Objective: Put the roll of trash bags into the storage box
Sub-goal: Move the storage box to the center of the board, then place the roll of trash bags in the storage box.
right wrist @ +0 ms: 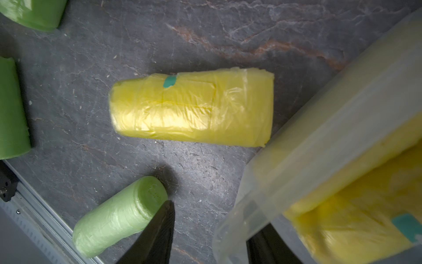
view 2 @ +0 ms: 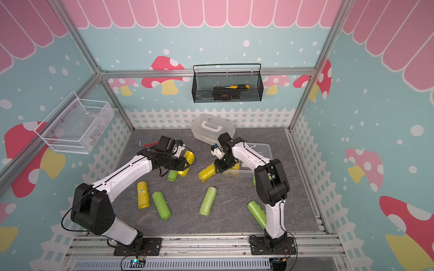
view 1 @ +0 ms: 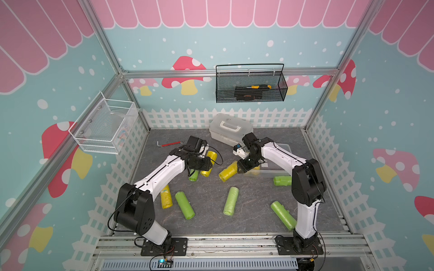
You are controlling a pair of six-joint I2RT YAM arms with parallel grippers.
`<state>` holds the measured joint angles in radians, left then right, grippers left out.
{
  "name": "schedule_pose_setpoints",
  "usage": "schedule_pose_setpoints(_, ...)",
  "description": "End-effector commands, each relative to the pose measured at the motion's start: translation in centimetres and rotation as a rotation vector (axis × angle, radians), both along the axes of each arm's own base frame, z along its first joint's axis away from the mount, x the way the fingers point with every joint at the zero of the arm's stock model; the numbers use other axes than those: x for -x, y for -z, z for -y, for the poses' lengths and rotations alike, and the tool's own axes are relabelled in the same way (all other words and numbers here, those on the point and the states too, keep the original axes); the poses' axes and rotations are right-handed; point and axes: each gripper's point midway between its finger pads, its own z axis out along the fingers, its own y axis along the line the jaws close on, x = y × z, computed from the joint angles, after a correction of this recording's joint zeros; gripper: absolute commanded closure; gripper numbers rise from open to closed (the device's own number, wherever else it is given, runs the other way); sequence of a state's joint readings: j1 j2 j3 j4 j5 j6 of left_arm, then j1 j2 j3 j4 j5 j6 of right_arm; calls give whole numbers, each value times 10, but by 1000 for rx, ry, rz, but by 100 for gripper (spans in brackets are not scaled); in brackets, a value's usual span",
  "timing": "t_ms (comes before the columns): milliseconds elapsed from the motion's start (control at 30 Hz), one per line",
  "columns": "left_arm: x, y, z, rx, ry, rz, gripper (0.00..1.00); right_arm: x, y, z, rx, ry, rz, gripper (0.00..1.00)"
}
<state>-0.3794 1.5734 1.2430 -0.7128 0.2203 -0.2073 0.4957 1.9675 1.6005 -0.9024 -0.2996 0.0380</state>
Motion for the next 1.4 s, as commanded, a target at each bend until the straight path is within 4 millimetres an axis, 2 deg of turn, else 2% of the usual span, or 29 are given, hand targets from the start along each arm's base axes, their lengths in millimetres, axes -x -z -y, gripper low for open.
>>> schedule_pose_setpoints(0,-6,-13,3,36,-7,41,76,15,-10,-16,-49,-41,-12,49)
schedule_pose_setpoints(400,-6,-18,2,42,-27,48,76,29,-11,-45,-86,-58,-34,49)
schedule_pose_setpoints(600,-7,-24,16,67,-21,49,75,17,-28,-33,-82,-15,24,49)
schedule_pose_setpoints(633,-9,-26,18,73,-24,49,75,13,-43,-27,-100,-1,57,49)
schedule_pose_setpoints(667,-6,-28,31,80,3,50,75,11,-48,-20,-106,13,66,49)
schedule_pose_setpoints(800,-12,-41,57,124,6,68,75,-1,-68,17,-128,89,109,49)
schedule_pose_setpoints(900,-21,-52,80,174,-9,83,75,-10,-82,54,-139,168,147,49)
schedule_pose_setpoints(967,-25,-56,101,203,-17,83,75,-16,-89,78,-142,219,169,49)
schedule_pose_setpoints(1067,-30,-59,135,251,-19,80,75,-23,-95,102,-158,265,186,48)
schedule_pose_setpoints(1367,-46,-39,221,330,-44,1,74,-38,-92,140,-207,357,186,48)
